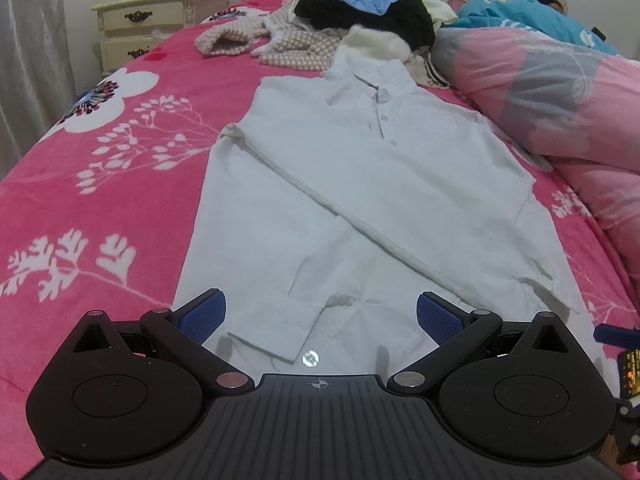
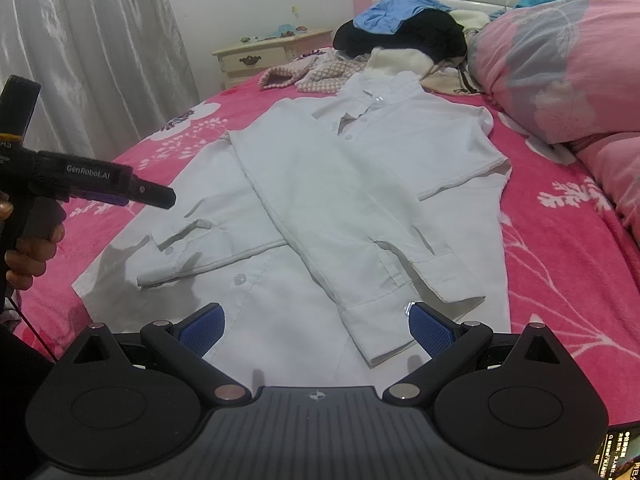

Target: Fold clothes

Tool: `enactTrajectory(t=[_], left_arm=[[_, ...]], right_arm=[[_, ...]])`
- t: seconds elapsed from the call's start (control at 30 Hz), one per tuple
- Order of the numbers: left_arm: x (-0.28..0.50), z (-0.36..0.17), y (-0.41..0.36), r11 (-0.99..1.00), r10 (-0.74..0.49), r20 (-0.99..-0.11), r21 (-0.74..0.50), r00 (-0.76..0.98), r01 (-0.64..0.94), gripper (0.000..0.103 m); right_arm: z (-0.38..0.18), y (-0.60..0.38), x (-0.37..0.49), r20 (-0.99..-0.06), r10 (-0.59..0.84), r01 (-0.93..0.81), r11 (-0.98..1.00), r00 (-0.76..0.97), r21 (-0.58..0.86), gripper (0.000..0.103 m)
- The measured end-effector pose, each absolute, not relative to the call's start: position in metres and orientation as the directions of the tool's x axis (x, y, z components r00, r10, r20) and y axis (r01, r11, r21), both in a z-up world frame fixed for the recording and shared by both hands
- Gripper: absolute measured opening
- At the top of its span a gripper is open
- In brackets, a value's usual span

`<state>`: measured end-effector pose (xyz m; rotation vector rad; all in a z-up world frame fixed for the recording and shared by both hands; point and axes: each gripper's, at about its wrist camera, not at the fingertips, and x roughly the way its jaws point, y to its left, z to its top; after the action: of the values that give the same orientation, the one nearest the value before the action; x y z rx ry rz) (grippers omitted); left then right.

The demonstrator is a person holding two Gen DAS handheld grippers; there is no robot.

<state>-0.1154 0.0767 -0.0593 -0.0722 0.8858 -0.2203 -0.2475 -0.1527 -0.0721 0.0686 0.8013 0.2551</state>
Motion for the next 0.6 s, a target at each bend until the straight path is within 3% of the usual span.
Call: enactTrajectory(t=[0.6], left_arm=[[-0.076, -0.031, 0.075, 0.976, -0.213, -0.712, -0.127, 0.67, 0.176, 0.103]], right_arm=[[-0.07, -0.151, -0.243, -0.695, 0.231, -0.185, 0.972, 0.681, 0.141, 0.101]])
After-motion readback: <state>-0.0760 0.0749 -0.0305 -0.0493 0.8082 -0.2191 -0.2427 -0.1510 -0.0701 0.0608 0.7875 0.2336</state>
